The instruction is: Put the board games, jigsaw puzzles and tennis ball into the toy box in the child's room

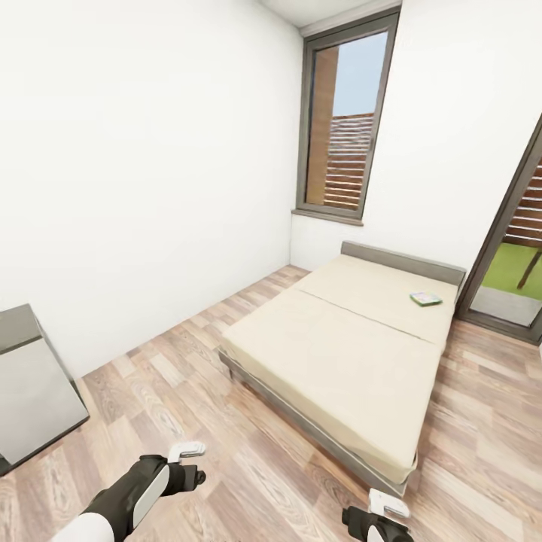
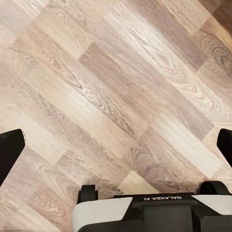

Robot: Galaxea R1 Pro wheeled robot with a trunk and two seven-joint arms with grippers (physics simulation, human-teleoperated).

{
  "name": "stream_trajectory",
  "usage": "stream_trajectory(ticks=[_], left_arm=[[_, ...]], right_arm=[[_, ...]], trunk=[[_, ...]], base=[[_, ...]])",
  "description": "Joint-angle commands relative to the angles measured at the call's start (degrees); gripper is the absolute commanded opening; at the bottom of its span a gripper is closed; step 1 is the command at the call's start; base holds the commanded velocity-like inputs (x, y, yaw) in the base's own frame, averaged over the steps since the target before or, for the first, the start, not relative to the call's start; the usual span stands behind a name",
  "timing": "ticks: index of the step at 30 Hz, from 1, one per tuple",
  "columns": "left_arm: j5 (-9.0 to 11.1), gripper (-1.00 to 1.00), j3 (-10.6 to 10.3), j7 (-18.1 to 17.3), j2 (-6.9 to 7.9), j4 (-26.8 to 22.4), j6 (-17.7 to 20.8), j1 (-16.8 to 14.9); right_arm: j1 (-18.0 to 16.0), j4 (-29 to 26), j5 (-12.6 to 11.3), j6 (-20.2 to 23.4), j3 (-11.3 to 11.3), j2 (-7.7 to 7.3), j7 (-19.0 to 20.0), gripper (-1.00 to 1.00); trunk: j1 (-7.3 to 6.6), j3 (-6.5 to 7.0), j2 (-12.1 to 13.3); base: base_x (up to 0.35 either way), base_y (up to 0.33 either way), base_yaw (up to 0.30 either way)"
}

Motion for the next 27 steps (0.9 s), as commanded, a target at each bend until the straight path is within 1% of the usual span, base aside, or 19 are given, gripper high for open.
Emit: stream_trajectory(ticks=[1, 22, 27], left_arm=[[0.18, 1.0, -0.32, 0.05, 0.06, -0.07, 0.21, -0.06], [0.18, 1.0, -0.32, 0.05, 0.06, -0.07, 0.12, -0.06], [0.18, 1.0, -0.32, 0.05, 0.06, -0.08, 0.0, -0.06]], right_arm=[[-0.01, -0.15, -0.43, 0.26, 0.11, -0.01, -0.4, 1.0], [-0.01, -0.15, -0.43, 0.26, 0.11, -0.01, -0.4, 1.0], [-0.01, -0.15, -0.43, 0.26, 0.11, -0.01, -0.4, 1.0]], trunk=[[0.04, -0.13, -0.13], [0.04, -0.13, -0.13], [0.04, -0.13, -0.13]], base=[[0.0, 0.0, 0.28], [0.0, 0.0, 0.282], [0.0, 0.0, 0.125]])
